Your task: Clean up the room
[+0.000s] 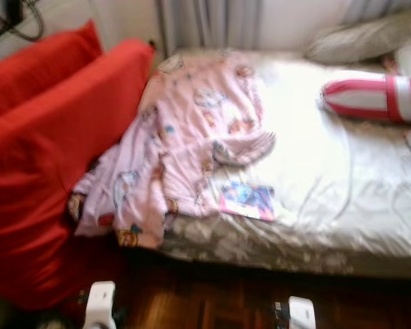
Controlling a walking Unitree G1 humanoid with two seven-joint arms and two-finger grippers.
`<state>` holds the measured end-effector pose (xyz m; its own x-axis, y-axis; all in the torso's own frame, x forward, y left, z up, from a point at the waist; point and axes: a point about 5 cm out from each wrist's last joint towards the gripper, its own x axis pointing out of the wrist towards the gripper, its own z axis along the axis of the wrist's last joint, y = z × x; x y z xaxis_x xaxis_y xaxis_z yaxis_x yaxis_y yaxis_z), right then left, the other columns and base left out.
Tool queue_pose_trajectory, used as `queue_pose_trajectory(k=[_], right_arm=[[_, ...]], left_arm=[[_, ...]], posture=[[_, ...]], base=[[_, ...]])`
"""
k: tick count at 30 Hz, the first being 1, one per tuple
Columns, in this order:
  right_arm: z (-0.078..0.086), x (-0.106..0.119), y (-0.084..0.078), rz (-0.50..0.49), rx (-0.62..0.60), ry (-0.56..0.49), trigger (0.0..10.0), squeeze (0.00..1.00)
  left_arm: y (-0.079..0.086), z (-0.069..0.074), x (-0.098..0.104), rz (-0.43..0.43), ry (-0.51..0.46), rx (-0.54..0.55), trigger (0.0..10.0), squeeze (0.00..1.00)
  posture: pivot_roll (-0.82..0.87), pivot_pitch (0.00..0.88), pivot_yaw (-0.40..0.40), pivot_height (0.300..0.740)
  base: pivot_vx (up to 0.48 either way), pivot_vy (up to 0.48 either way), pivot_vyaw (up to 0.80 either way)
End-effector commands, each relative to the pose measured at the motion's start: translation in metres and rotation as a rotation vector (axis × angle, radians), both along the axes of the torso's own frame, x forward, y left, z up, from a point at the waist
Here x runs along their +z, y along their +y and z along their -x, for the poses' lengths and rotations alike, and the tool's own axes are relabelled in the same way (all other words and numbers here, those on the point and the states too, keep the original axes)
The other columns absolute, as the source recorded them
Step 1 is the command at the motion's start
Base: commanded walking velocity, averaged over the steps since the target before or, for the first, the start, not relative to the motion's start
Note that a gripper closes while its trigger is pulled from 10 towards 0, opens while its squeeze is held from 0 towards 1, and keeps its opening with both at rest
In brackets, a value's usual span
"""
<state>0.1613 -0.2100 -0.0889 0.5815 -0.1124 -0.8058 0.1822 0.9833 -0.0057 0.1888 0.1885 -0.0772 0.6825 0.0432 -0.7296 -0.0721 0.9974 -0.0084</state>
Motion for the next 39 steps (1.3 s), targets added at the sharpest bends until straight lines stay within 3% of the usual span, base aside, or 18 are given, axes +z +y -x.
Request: queue_pose_trajectory(k=[1,5,21,39], right_arm=[[0.0236,-0.0035,-0.0305,-0.059,-0.035,0.114,10.0,0.0],[0.0244,-0.0039,-0.0304,-0.061,-0.034,0.12,10.0,0.0],[0.0222,-0.0031,-0.031,-0.053,-0.041,0.115,10.0,0.0],[0.0163,-0.0003,-0.0319,-0.037,-0.012,0.085,10.0,0.0]], left_arm=[[0.0416,0.0157,-0.0024,-0.029,0.116,0.024,10.0,0.0],[0.0418,0.0159,-0.0025,-0.029,0.117,0.023,10.0,0.0],[0.0424,0.0147,-0.0022,-0.022,0.127,0.034,10.0,0.0],[0.0397,0.0127,-0.0021,0.015,0.121,0.073,10.0,0.0]], posture=[[0.0,0.0,0.008,0.74],[0.0,0.0,0.007,0.74],[0.0,0.0,0.008,0.74],[0.0,0.0,0.0,0.74]], base=[[0.274,0.0,0.0],[0.276,0.0,0.0],[0.236,0.0,-0.66],[0.0,0.0,0.0]])
